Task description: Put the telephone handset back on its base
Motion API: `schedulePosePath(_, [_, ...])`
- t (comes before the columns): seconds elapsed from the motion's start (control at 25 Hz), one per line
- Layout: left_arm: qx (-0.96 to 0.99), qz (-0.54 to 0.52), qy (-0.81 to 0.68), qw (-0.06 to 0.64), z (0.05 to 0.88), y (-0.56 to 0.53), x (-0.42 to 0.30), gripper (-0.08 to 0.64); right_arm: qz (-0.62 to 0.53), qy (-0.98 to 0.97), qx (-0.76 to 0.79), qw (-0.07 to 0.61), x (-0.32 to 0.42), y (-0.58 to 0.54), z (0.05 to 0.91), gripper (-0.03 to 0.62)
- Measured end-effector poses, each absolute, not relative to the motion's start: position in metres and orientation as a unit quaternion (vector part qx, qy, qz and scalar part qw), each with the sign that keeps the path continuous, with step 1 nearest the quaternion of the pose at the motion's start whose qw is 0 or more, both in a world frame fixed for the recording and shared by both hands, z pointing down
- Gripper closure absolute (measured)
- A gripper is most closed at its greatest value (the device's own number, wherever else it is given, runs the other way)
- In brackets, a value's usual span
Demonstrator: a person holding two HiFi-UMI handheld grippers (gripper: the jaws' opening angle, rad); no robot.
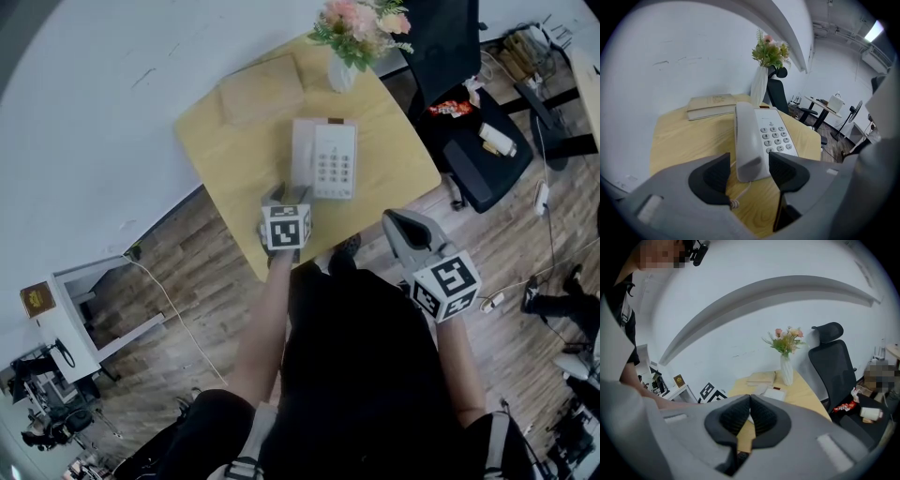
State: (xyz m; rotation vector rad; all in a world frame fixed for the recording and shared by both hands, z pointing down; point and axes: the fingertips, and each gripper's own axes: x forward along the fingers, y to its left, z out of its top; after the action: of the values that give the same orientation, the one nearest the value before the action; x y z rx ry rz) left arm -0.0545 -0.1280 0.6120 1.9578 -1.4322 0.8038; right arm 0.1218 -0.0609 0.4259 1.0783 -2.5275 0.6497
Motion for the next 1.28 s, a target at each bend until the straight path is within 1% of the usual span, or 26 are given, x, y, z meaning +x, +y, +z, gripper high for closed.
schedulePosePath(0.36, [0.729,0.335,-0.522,0.292,0.646,-0.119,-0.041,0.293,0.229,-0.879,0.383,0.167,0.129,-0.061,0.432,0.589])
schedulePosePath(0.64, [0.727,0.335,-0.521,0.295,0.643,-0.117,-0.040,0.293,0.227,-0.880,0.384,0.161,0.131,-0.062,0.426,0.589])
schedulePosePath(1.0, [0.740,0.324,-0.525,0.269,0.610,-0.123,-0.038,0.293,0.221,-0.887,0.379,0.144,0.123,-0.069,0.421,0.589])
schedulePosePath(1.28, [0.762,0.283,-0.531,0.239,0.550,-0.133,-0.042,0.296,0.211,-0.893,0.378,0.123,0.107,-0.077,0.406,0.589])
